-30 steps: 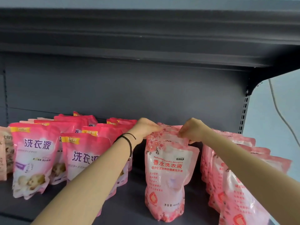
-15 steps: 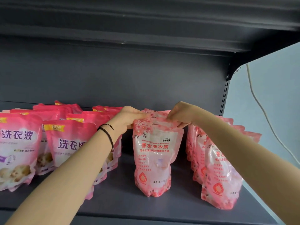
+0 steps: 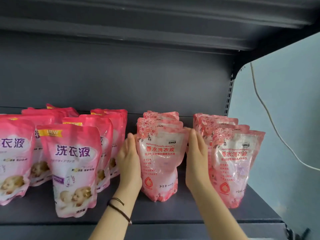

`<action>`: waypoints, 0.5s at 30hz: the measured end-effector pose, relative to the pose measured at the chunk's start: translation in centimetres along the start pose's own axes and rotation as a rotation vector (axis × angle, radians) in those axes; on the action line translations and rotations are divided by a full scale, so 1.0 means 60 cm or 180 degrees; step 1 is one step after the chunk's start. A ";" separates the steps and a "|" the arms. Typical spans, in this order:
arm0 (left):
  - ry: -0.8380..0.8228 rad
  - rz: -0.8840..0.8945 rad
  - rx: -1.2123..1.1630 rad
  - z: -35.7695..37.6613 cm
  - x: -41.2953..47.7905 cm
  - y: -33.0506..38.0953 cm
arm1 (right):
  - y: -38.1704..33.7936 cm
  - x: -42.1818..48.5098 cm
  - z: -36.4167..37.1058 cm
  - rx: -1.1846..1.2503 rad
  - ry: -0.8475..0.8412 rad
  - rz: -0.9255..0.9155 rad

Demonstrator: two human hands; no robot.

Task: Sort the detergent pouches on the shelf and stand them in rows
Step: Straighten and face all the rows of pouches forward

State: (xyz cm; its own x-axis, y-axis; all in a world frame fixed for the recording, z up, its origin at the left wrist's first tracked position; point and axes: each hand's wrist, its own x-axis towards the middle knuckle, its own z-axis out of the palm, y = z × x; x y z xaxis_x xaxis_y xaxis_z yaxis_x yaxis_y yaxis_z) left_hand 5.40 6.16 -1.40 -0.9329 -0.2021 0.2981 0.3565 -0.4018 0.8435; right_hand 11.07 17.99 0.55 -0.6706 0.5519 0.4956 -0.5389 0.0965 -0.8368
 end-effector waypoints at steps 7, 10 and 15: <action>-0.0084 0.0122 -0.0106 0.001 -0.033 -0.031 | 0.070 -0.035 0.004 -0.0083 0.0181 0.0106; -0.0048 0.0076 -0.0200 -0.004 -0.030 -0.034 | 0.073 -0.024 -0.003 -0.0124 0.0257 0.0129; -0.0138 -0.0156 -0.0467 -0.008 -0.032 -0.034 | 0.077 -0.021 -0.003 0.0123 0.0225 0.0399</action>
State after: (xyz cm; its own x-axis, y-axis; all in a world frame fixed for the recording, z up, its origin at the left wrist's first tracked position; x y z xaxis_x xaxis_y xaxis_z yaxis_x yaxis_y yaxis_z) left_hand 6.51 6.96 -3.92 -0.9495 -0.1416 0.2799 0.3112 -0.5371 0.7840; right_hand 9.49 17.90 -3.99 -0.6971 0.6148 0.3690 -0.4733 -0.0081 -0.8808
